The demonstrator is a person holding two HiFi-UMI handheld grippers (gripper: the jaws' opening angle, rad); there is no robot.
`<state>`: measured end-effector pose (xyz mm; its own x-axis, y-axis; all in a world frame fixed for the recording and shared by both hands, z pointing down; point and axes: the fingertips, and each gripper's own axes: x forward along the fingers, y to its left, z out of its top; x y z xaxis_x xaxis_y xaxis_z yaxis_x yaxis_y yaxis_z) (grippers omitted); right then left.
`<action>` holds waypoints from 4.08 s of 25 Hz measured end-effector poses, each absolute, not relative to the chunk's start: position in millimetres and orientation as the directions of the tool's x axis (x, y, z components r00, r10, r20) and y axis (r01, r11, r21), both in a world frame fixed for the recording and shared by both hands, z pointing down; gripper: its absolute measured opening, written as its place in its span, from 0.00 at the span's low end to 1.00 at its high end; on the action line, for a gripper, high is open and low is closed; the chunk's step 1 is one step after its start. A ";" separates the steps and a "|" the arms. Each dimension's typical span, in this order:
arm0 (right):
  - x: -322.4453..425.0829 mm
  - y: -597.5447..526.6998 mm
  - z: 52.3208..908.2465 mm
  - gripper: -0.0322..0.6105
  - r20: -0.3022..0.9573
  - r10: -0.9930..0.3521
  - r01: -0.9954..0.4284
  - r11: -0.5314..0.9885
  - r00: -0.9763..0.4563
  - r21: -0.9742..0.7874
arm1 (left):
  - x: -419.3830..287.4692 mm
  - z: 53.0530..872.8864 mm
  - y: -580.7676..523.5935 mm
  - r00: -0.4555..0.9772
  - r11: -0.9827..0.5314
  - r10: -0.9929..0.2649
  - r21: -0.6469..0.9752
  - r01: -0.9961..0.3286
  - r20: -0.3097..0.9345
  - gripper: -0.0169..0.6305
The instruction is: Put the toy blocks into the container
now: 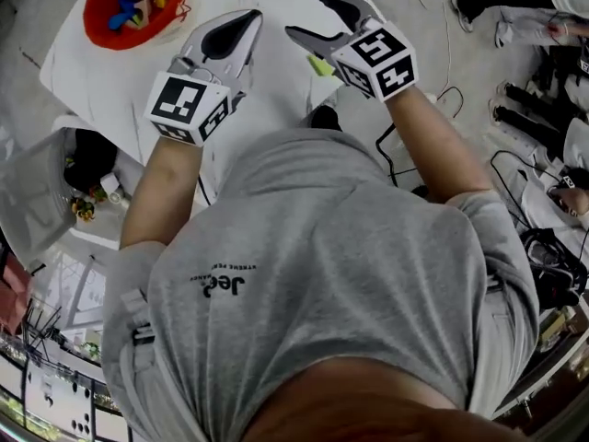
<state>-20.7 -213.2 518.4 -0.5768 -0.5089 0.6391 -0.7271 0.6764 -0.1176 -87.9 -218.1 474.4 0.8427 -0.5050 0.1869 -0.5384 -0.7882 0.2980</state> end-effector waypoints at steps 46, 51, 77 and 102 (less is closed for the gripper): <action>-49.6 -262.0 460.7 0.27 0.577 -0.543 -0.671 0.741 -0.610 -0.011 | -115.1 440.8 -236.2 0.751 -0.709 -0.642 0.253 -0.658 0.155 0.12; -98.1 -282.8 434.8 0.27 0.555 -0.511 -0.608 0.794 -0.657 0.011 | -162.6 420.4 -248.3 0.694 -0.659 -0.706 0.231 -0.716 0.139 0.12; -258.5 -319.1 415.8 0.56 0.565 -0.319 -0.388 0.922 -0.761 -0.002 | -293.5 386.0 -251.4 0.515 -0.488 -0.854 0.228 -0.842 0.072 0.12; 158.5 -230.3 303.1 0.46 0.299 -0.730 -0.774 0.631 -0.615 -0.053 | 28.0 308.8 -225.4 0.822 -0.810 -0.568 0.156 -0.566 0.032 0.12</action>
